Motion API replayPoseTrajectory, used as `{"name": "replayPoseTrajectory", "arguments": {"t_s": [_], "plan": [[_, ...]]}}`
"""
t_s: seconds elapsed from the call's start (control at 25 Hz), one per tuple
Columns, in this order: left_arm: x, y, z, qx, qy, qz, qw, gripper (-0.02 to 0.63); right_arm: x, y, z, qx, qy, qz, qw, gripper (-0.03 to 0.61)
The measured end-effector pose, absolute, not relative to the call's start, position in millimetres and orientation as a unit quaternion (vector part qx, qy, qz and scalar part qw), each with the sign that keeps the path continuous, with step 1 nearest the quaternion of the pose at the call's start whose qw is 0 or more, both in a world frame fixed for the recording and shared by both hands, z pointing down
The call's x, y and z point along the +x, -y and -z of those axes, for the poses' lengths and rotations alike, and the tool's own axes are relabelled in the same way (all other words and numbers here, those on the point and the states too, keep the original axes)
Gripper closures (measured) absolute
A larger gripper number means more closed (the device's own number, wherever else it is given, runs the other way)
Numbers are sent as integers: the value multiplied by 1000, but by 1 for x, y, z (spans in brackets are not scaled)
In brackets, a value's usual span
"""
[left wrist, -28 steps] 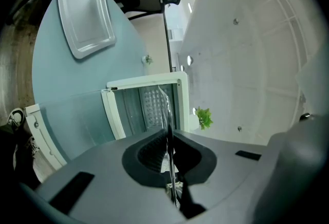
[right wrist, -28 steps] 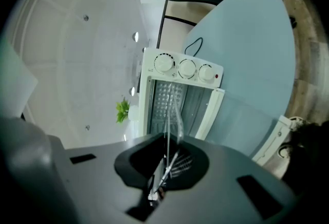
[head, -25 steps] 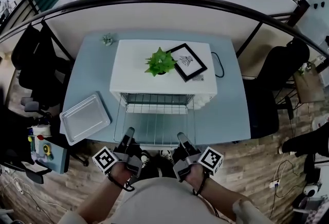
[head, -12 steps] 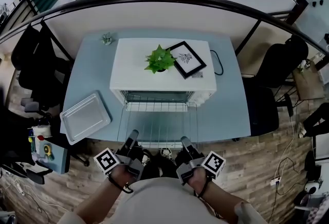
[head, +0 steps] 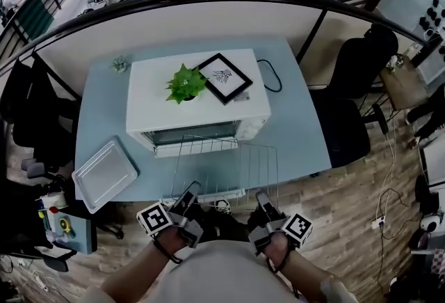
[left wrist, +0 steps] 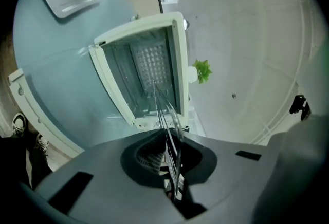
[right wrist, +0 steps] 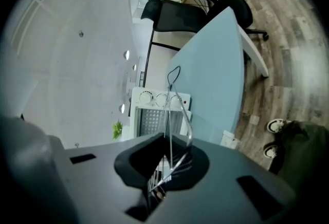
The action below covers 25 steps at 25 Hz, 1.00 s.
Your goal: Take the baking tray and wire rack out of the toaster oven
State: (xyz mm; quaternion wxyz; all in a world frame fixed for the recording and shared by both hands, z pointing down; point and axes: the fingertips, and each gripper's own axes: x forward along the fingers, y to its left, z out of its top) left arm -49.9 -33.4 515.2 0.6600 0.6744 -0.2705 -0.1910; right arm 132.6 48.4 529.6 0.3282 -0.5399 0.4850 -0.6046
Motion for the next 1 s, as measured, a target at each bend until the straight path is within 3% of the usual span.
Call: {"name": "replayPoseTrajectory", "arguments": {"t_s": [0.44, 1.0], "plan": [[52, 12, -527, 701, 153, 77, 693, 604, 205, -113, -535, -625, -398, 553, 380, 569], [133, -2, -533, 729, 91, 5, 678, 604, 268, -156, -529, -670, -344, 506, 421, 569]]}}
